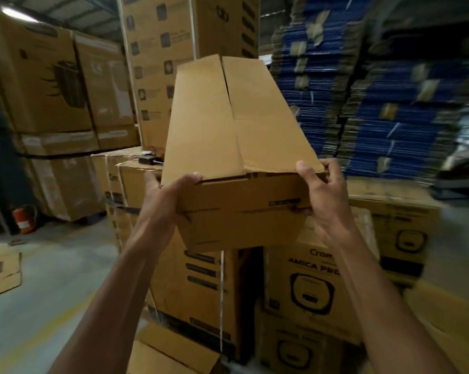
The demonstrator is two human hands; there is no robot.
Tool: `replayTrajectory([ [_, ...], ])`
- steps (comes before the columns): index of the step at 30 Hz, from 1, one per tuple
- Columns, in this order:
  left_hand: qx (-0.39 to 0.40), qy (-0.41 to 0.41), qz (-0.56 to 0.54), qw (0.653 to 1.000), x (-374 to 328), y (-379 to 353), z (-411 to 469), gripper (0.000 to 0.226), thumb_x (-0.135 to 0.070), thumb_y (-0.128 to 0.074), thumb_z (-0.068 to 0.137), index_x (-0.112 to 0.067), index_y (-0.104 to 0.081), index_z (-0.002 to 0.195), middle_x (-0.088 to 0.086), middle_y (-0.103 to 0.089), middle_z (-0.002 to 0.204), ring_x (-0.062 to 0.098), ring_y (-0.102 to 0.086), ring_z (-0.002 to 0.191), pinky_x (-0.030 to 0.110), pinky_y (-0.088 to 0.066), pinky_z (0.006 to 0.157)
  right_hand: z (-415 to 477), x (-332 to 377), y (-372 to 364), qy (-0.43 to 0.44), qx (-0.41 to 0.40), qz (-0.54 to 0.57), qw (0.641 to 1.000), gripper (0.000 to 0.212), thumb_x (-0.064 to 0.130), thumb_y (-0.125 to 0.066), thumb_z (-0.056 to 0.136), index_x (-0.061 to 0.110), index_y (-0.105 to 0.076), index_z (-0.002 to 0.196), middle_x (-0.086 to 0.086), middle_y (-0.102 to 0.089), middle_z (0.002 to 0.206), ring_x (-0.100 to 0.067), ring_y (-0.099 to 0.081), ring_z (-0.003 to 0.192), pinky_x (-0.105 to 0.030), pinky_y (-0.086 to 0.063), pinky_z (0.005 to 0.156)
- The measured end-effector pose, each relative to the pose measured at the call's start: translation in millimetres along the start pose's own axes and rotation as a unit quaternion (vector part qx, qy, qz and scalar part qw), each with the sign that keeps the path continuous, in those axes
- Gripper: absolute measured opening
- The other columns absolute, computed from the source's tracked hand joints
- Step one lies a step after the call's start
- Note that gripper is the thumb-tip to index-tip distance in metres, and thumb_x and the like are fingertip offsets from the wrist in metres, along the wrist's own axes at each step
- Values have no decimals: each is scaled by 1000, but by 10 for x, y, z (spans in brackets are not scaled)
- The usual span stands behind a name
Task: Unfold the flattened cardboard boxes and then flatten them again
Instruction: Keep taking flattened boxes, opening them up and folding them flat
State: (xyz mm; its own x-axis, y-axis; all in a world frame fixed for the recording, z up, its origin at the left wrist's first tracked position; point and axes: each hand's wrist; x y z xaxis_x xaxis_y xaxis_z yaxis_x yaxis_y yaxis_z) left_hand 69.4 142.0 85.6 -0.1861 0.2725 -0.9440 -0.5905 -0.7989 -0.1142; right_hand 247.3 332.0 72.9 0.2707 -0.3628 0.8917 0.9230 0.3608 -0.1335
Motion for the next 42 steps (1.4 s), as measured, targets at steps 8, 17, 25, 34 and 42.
replayTrajectory([
  [8,131,46,-41,990,142,-648,168,62,-33,-76,87,-26,-36,135,3,-58,123,25,-63,110,48,-57,70,-85,69,662,15,-125,-23,992,18,43,-69,93,39,-52,96,3,-64,111,-23,-67,102,-61,-58,81],
  [17,214,80,-33,973,449,-1127,410,64,-36,-75,88,-26,-33,135,5,-57,122,27,-62,111,63,-57,87,-13,-65,999,-22,-203,-70,976,29,42,-66,95,26,-49,112,3,-58,119,-20,-62,105,-62,-60,66],
  [25,233,120,-3,965,945,-1581,975,63,-40,-74,88,-20,-35,134,6,-56,121,25,-61,108,54,-59,80,524,-651,1072,-57,-222,-111,967,32,46,-66,94,28,-48,113,-2,-53,128,-23,-60,109,-56,-61,58],
  [34,229,191,35,954,1800,-2413,1815,58,-39,-74,89,-19,-36,128,3,-51,118,20,-57,105,59,-58,79,1529,-1609,1283,-147,-230,-133,953,34,44,-64,96,25,-49,120,0,-53,123,-15,-58,96,-56,-61,59],
  [42,238,248,63,937,2338,-2984,2443,66,-38,-74,89,-18,-32,136,0,-47,118,22,-51,105,68,-57,77,2282,-2186,1413,-218,-221,-165,936,33,44,-62,97,26,-47,119,2,-49,121,-24,-52,104,-56,-61,59],
])
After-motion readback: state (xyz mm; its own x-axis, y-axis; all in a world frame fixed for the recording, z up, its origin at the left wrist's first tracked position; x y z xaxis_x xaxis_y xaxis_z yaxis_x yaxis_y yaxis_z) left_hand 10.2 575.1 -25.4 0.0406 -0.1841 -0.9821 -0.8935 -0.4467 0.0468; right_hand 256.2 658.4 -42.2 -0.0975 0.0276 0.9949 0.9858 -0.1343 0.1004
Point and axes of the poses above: each hand's wrist, its own z-axis towards the middle knuckle, its own y-axis out of the back of the hand, x = y × z
